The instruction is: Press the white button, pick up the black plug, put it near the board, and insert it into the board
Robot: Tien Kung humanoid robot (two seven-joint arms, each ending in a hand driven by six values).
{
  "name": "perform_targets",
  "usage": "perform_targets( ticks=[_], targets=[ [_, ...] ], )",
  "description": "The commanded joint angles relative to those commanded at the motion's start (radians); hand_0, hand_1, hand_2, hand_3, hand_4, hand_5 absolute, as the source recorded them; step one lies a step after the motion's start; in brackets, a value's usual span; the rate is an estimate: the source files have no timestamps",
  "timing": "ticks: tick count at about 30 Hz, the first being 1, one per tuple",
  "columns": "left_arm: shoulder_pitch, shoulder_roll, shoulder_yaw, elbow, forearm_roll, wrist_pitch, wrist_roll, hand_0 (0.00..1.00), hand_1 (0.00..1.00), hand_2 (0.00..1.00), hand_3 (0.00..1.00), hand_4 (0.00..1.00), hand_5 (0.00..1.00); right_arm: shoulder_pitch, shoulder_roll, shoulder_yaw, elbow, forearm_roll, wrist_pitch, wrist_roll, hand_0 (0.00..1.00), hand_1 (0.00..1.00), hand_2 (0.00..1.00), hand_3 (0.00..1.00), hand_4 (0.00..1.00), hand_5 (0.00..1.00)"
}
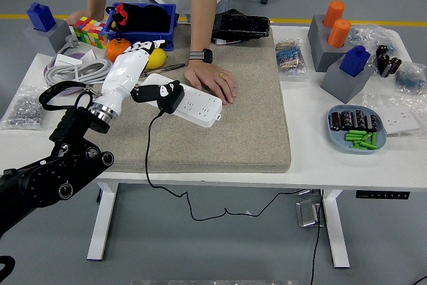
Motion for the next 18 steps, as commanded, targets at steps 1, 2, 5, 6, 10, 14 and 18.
perform_targets(
  ticks=[1, 2, 5, 6, 10, 14, 18],
  targets=[
    [0.022, 0.006, -0.046, -0.02, 0.013, -0.004, 0.002, 0.942, 0.934, 0.903, 0.897, 0.813, 0.428, -0.001, 0.001, -0.001, 0.0, -0.001, 0.0, 0.0, 0.737, 0.609, 0.571, 0.583, 0.636, 0.336],
    [0.036, 0.011, -0.084, -0.033, 0.023, -0.008, 0.006, 0.942, 0.934, 0.903, 0.897, 0.813, 0.428, -0.002, 0.001, -0.001, 0.0, -0.001, 0.0, 0.0, 0.737, 0.609, 0.571, 0.583, 0.636, 0.336],
    [0.075, 0.028, -0.197, -0.062, 0.035, -0.023, 0.02, 0.907, 0.892, 0.864, 0.872, 0.815, 0.409, -0.002, 0.0, -0.003, 0.0, -0.001, 0.0, 0.0, 0.737, 0.608, 0.571, 0.584, 0.636, 0.335],
    [0.089, 0.034, -0.231, -0.07, 0.041, -0.028, 0.028, 0.907, 0.892, 0.864, 0.872, 0.815, 0.409, -0.002, -0.001, -0.003, 0.0, -0.001, 0.0, 0.0, 0.737, 0.608, 0.571, 0.584, 0.636, 0.335],
    [0.138, 0.052, -0.341, -0.086, 0.028, -0.048, 0.037, 0.907, 0.892, 0.864, 0.872, 0.815, 0.409, 0.003, -0.003, -0.005, -0.001, -0.001, -0.001, 0.0, 0.737, 0.608, 0.571, 0.584, 0.636, 0.335],
    [0.192, 0.072, -0.434, -0.101, -0.018, -0.062, 0.033, 0.881, 0.836, 0.802, 0.824, 0.821, 0.357, 0.005, -0.002, 0.0, -0.006, -0.001, -0.001, 0.0, 0.736, 0.609, 0.571, 0.584, 0.636, 0.335],
    [0.244, 0.093, -0.514, -0.108, -0.026, -0.074, 0.031, 0.879, 0.828, 0.794, 0.809, 0.812, 0.325, 0.005, -0.002, 0.006, -0.012, -0.002, -0.003, 0.0, 0.737, 0.608, 0.571, 0.585, 0.636, 0.336]
  ],
)
